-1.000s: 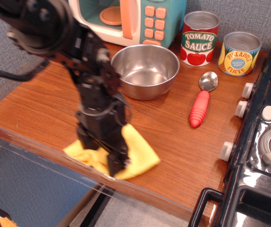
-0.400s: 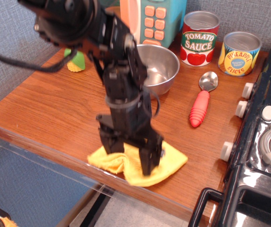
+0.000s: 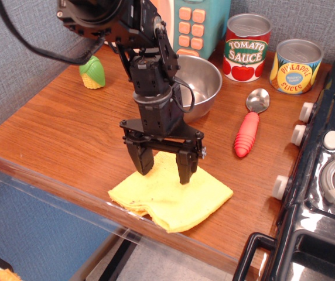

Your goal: Move the yellow cloth on the table from bottom left to bottom right

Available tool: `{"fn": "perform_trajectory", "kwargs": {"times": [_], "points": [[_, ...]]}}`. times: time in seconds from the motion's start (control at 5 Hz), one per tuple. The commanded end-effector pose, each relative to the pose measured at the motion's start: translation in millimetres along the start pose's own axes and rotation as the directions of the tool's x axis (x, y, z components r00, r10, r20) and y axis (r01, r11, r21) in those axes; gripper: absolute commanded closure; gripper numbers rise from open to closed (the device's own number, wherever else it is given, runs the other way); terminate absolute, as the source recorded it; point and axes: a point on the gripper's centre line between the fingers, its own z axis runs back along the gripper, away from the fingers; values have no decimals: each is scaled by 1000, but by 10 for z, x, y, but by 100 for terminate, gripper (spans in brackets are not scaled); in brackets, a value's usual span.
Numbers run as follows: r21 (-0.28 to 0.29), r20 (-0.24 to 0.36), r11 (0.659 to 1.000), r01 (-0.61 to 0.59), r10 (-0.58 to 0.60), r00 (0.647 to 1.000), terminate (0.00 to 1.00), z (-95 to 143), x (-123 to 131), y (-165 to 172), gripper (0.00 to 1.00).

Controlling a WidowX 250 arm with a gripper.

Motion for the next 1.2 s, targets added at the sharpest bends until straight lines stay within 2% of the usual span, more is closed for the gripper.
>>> {"fn": "perform_trajectory", "kwargs": {"times": [0.0,0.2,0.4,0.6,0.8,1.0], "points": [[-9,89,999,45,-44,995,0,392,64,-11,0],[39,188,987,159,-163,968,0,873,-10,-47,0],[60,206,980,188,-196,959,0,1066,-20,14,0],[91,189,970,226,-240,952,0,1157,-7,84,0],[162,183,964,213,-242,953,0,1101,32,170,0],[254,154,940,228,-272,950,0,1020,87,266,0]]}}
